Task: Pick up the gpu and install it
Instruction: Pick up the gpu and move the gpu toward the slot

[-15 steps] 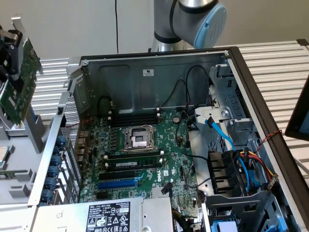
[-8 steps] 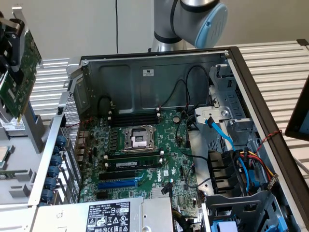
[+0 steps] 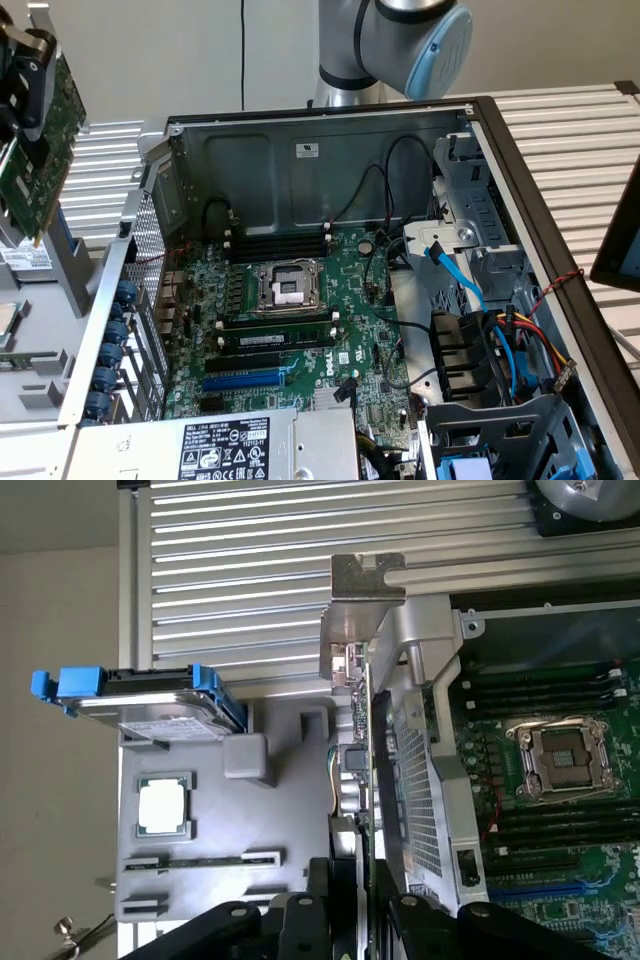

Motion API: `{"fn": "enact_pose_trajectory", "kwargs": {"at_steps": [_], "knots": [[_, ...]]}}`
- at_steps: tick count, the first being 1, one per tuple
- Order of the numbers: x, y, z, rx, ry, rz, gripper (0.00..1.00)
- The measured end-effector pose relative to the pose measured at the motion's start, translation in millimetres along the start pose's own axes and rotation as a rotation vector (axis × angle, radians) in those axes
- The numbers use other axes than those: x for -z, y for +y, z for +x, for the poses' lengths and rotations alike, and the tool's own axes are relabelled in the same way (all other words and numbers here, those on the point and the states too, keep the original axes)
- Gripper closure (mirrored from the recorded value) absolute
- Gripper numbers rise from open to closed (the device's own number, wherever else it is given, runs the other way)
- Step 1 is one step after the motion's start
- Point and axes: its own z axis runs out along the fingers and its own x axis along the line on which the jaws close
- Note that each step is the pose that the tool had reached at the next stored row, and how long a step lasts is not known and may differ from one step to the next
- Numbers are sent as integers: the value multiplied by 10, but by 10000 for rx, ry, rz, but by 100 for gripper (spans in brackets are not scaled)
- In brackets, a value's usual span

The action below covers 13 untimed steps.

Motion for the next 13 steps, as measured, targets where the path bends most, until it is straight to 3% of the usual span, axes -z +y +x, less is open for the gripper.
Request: {"fn": "enact_pose_trajectory", "kwargs": {"at_steps": [2,6,13], "knots": [[-2,1,-6,-185,-46,-1,73],[-2,16,-138,-202,-47,3,73],[48,25,-460,-220,39,17,73]]}}
